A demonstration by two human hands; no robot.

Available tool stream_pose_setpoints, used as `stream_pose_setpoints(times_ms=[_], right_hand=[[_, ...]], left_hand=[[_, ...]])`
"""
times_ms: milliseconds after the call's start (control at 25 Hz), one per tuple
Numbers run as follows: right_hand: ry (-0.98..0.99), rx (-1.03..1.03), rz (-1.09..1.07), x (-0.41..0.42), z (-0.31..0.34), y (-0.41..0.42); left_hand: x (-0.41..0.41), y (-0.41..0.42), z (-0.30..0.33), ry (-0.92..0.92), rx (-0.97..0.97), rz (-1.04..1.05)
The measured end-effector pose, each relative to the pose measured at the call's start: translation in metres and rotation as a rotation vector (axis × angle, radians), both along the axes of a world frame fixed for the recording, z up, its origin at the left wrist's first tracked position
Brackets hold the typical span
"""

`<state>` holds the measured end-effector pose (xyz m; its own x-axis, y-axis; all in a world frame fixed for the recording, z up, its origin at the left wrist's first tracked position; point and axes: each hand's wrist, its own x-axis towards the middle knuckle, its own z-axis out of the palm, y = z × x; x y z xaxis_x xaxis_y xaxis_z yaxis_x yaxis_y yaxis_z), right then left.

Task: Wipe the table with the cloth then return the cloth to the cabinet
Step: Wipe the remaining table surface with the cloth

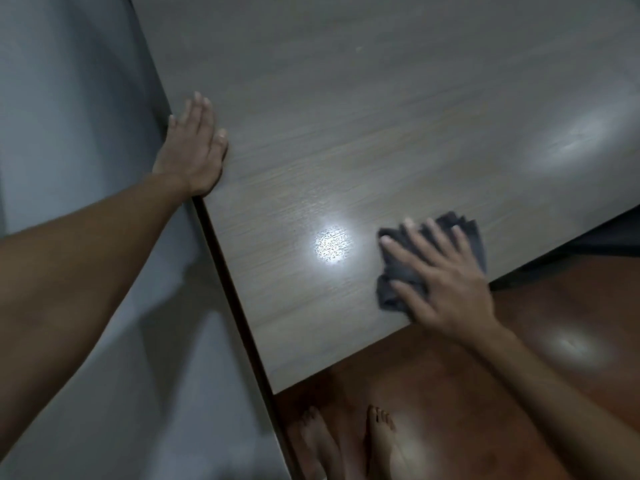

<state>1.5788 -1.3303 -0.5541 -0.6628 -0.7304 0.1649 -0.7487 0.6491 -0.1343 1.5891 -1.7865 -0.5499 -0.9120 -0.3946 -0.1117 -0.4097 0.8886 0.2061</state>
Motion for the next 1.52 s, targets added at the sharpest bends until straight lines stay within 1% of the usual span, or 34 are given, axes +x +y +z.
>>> stream_pose_setpoints(times_ms=[120,200,280,400,600,720,800,920,1040,1080,1160,1280,1400,1520], right_hand=[[-0.027,0.059,-0.191,-0.08,0.003,0.058],[-0.077,0.097,-0.275,-0.113,0.007,0.08],[-0.093,0.115,-0.333,-0.121,0.007,0.082],[-0.058,0.099,-0.372,-0.095,0.004,0.063],[-0.036,0.038,-0.182,-0.002,0.008,-0.011],[-0.097,0.037,-0.065,0.062,0.011,-0.076],[-0.118,0.041,-0.03,0.081,0.011,-0.121],[-0.129,0.054,-0.002,0.074,0.017,-0.179],[-0.127,0.11,0.088,0.065,0.017,-0.204],[-0.117,0.104,0.126,0.06,0.016,-0.209],[-0.103,0.071,0.162,0.048,0.014,-0.222],[-0.114,0.048,0.161,0.027,0.013,-0.259],[-0.121,0.078,0.177,-0.005,0.011,-0.315],[-0.131,0.108,0.189,-0.036,0.012,-0.358]], left_hand=[[0.0,0.002,0.003,0.018,0.011,0.008],[-0.001,0.003,0.002,0.029,0.013,0.005],[-0.001,0.003,0.0,0.032,0.01,0.005],[-0.002,0.001,-0.003,0.026,0.009,0.008],[0.0,0.001,-0.005,0.035,0.026,-0.003],[0.002,0.006,-0.001,0.031,0.044,0.01],[0.002,0.009,-0.001,0.021,0.053,0.013],[0.0,0.002,0.003,-0.011,0.047,-0.001],[-0.003,-0.017,0.013,-0.132,0.041,-0.116],[-0.007,-0.027,0.015,-0.146,0.031,-0.144],[-0.021,-0.045,0.018,-0.132,0.04,-0.139],[-0.055,-0.073,0.015,-0.087,0.052,-0.052],[-0.087,-0.099,0.011,-0.077,0.03,-0.027],[-0.097,-0.116,0.006,-0.025,0.006,-0.038]])
